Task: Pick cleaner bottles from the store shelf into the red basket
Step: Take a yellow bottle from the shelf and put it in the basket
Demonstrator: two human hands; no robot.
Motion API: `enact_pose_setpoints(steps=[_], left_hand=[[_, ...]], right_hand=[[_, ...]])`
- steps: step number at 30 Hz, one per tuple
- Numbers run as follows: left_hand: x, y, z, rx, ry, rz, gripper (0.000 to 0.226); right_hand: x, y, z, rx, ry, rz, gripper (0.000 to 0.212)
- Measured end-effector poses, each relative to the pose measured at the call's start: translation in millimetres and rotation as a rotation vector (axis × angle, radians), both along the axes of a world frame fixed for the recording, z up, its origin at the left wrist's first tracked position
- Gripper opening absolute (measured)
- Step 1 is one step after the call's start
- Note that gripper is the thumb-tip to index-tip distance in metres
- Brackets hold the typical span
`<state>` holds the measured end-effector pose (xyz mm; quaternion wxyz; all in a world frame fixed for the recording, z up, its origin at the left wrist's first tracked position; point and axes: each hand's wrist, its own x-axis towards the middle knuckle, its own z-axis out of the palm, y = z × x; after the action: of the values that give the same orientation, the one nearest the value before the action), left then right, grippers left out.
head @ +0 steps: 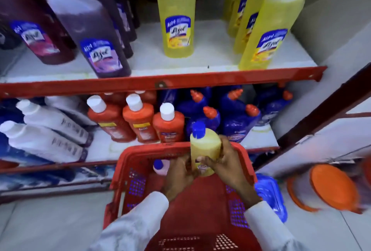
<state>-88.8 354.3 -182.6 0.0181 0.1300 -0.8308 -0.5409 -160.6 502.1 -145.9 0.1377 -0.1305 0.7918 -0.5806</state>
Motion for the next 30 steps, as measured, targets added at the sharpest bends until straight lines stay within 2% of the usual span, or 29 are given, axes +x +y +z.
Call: enact_pose_setpoints(steps=[5, 10, 14, 18, 21, 24, 26, 30], left_hand=[[-5, 21, -72, -0.060, -0.211, 0.115, 0.029], [-14, 23, -112, -0.041, -0.345, 0.142, 0.034], [-16, 23, -121, 0.016, -0.331, 0.206, 0.036], [-17, 24, -104, 0.018, -0.317, 0.210, 0.038], [-15, 16, -70, -0.099, -0.315, 0.184, 0.042], [-8, 4, -16, -0.257, -0.119, 0.193, 0.049], [-11, -2, 26, -0.445, 0.075, 0.180, 0.042], [-46, -2, 103, -0.721, 0.520, 0.153, 0.029]], right_hand=[[-1, 13, -81, 0.131, -0.107, -0.021, 0.064], [-2, 10, -134, 0.184, -0.227, -0.004, 0.062], [-6, 9, -143, 0.234, -0.224, 0.031, 0.059], [-11, 7, -134, 0.223, -0.277, 0.059, 0.054], [-15, 12, -106, 0.206, -0.262, 0.079, 0.053], [-25, 25, -58, 0.129, -0.142, 0.087, 0.044], [-34, 30, -17, 0.075, 0.000, 0.056, 0.041], [-60, 26, 70, -0.076, 0.425, -0.219, 0.025]])
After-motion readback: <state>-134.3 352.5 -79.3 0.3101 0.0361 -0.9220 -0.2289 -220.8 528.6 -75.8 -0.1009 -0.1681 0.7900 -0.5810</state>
